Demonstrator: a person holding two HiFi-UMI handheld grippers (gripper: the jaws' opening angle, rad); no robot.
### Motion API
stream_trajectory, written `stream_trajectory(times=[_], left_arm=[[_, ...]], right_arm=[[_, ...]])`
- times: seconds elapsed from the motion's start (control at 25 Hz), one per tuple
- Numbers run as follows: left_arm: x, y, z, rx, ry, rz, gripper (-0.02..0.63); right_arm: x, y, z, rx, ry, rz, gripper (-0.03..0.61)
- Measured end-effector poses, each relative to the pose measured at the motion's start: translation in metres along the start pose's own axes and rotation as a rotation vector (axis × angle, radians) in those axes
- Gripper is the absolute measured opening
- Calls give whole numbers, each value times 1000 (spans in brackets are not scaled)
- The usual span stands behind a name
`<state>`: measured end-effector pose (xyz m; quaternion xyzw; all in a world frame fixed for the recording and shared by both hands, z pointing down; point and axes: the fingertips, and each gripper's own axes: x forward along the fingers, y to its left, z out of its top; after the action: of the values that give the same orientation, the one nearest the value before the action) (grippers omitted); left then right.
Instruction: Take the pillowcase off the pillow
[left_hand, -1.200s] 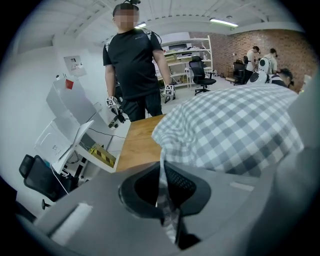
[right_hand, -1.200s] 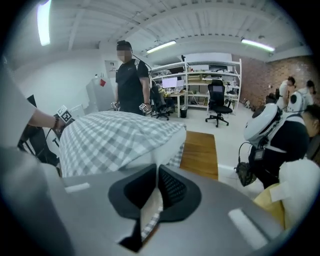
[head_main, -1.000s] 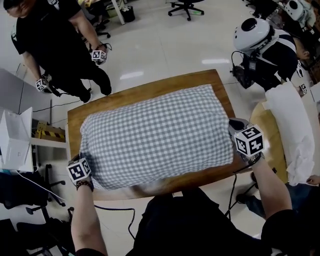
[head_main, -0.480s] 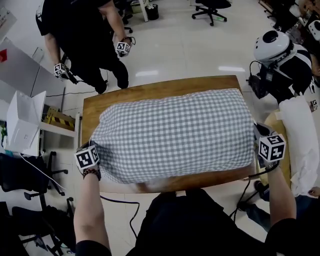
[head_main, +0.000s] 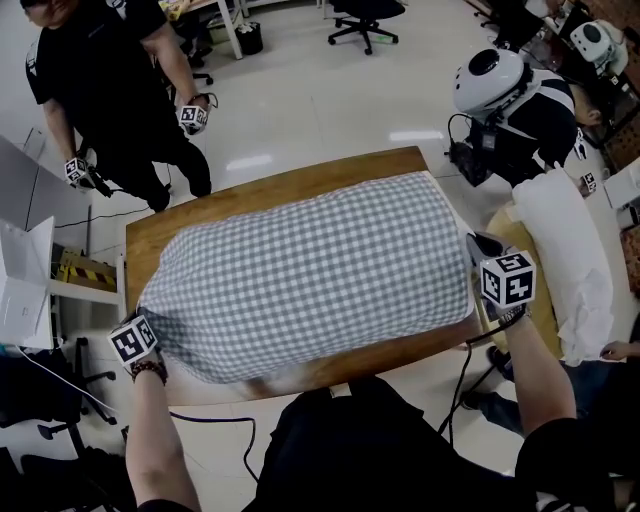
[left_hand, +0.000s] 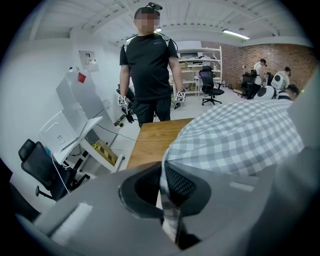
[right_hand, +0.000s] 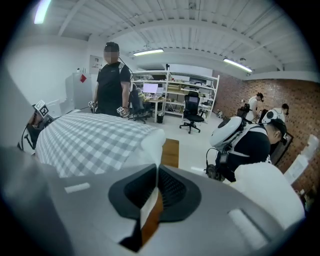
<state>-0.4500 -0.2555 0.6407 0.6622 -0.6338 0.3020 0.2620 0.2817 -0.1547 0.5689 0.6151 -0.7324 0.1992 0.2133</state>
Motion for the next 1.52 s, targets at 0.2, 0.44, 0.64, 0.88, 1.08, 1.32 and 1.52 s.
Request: stream_trajectory(times=[0.2,0.44,0.64,0.88,1.08,1.32,1.52], left_arm=[[-6,5,-3,-19,-8,6,6],[-12,-5,-14,-30,-15,20,6],[-14,-3,-11,-23,-23,23,6],[-17,-1,-16,-29,-22,41,6],[-20,-15,-14,-27,-27,51,6],[-11,-27,-22,-8,-31,69,6],[-1,-36,-27,16,-23,60,6]], right_arm=[[-9,-11,-3,6,-1,-33,9],[-17,-35,-19,3,-2,-50,9],[-21,-49,-22,34,-3,-75,9],[-19,-62,-27,48,3,-88,9],[-30,-88,-27,65,8,-110,8],[-28,-111,-43,94,19,-128,9],[-13,-105,-53,94,47,-102,9]])
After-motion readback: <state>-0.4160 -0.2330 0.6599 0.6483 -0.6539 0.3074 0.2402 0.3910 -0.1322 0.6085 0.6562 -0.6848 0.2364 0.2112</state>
